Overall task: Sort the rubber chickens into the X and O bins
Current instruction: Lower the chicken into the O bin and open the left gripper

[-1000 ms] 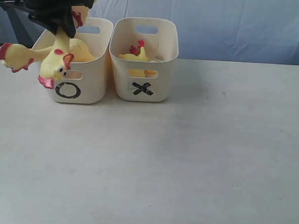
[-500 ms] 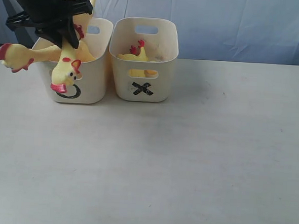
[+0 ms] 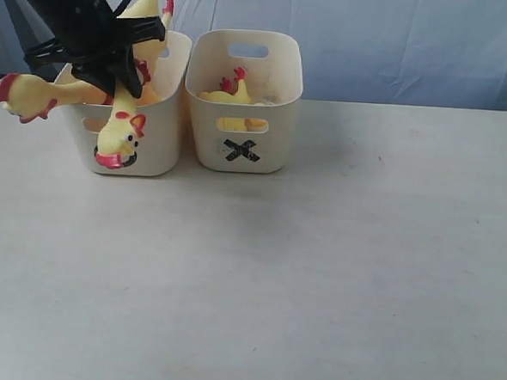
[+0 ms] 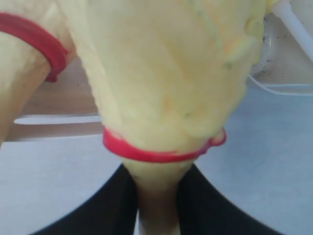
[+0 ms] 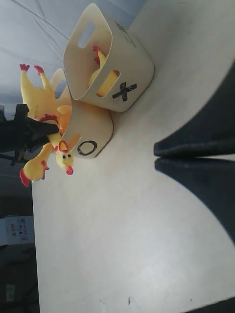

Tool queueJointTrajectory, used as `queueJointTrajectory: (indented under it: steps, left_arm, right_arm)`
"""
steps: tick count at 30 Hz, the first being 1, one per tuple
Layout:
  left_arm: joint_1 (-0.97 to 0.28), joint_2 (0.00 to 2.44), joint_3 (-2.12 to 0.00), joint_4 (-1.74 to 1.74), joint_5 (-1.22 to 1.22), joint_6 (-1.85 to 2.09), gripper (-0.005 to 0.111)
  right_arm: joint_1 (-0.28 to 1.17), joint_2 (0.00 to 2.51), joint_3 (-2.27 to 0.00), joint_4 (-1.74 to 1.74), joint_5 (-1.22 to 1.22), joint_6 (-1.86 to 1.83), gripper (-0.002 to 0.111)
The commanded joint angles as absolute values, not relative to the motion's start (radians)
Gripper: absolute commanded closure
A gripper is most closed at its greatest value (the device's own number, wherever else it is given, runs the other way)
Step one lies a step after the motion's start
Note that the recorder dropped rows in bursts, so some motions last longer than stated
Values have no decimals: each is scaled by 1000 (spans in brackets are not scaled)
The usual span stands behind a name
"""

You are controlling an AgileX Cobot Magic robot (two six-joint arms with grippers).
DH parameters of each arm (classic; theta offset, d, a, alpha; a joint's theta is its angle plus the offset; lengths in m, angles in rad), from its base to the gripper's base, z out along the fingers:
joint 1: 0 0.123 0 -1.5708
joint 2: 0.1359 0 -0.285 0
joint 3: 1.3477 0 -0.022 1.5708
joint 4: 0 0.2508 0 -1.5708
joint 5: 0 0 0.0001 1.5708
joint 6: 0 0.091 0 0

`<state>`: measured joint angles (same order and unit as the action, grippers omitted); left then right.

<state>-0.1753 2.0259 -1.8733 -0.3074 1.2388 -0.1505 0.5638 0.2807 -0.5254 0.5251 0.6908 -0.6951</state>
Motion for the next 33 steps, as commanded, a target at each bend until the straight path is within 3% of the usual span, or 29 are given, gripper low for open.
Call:
queueJointTrajectory:
  steps: [1,6,18,25,33]
  left_arm:
    - [-172,2019,-1886,-313,1221,-149,87]
    - [-172,2019,-1886,-329,1216,-149,72]
    - [-172,2019,-1886,-339,1157,-149,71]
    - [-172,2019,-1886,-337,1146,-167,63]
    - [-172,2019,-1886,-320,1151,-180,65]
  right_arm:
    - [558,276,-521,527,676,-695,108]
    - [558,276,-521,527,676,-695,108]
    - [558,276,-521,527,676,-695,108]
    - [558,276,-521,527,676,-695,108]
    - [558,276,-521,527,676,-695,108]
